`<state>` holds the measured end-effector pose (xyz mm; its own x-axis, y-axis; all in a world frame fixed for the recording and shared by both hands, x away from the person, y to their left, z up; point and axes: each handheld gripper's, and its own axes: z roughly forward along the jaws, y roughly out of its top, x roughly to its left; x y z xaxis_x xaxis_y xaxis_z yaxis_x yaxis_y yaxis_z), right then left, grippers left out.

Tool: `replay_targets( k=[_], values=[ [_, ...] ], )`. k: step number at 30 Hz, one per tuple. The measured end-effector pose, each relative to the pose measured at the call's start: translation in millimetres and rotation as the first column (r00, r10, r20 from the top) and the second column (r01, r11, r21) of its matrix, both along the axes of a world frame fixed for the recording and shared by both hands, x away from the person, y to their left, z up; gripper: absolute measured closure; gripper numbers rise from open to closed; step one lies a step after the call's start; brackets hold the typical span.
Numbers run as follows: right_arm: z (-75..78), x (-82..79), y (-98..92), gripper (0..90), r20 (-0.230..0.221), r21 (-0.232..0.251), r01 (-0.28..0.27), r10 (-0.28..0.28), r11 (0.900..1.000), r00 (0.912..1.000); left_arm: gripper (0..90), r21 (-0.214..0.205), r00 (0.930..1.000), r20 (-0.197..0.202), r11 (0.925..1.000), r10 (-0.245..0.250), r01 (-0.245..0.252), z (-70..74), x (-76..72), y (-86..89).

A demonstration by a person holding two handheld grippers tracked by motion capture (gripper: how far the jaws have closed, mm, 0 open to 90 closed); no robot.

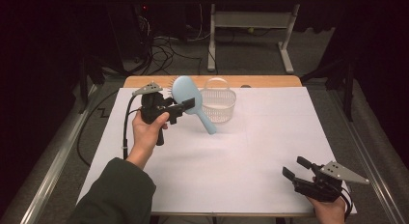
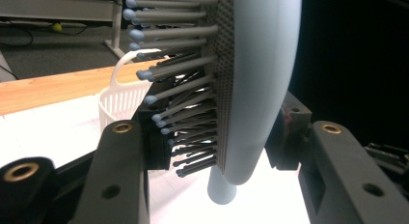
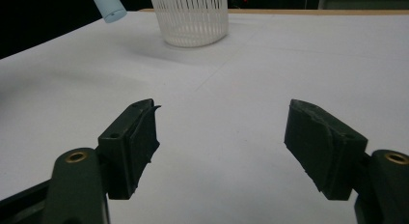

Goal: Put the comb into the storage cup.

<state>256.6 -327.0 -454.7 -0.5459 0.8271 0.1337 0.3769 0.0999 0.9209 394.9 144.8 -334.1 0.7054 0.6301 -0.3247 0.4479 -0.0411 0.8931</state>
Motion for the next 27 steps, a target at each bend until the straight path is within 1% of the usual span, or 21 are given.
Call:
replay_targets(
  k=[5,7,12,20,27],
  values=[
    [-0.1,-0.2,-0.3,28.1,0.0,0.004,0.003,-0.003,1.0,1.0,52.9,0.003,1.0,-0.005,1.0,0.003,-0.003,2.3,6.8,-3.4],
    [-0.1,-0.2,-0.5,28.1,-0.002,0.004,0.003,-0.003,1.0,1.0,52.9,0.011,0.9999,-0.01,0.9999,0.001,-0.001,2.4,9.3,-5.4],
    [-0.2,-0.1,-0.5,28.2,-0.001,0.005,0.003,-0.003,1.0,1.0,52.9,0.01,0.9999,-0.012,1.0,0.002,-0.001,4.2,14.2,-10.1],
    [-0.1,-0.3,-0.8,28.2,-0.003,0.008,0.004,-0.004,1.0,1.0,52.9,0.003,0.9998,-0.01,0.9999,0.016,-0.016,10.3,24.2,-14.3],
    [-0.3,-0.2,-1.0,28.2,-0.003,0.005,0.002,-0.002,1.0,1.0,52.9,0.016,0.9995,-0.012,0.9995,0.029,-0.029,17.5,35.5,-19.7]
  ],
)
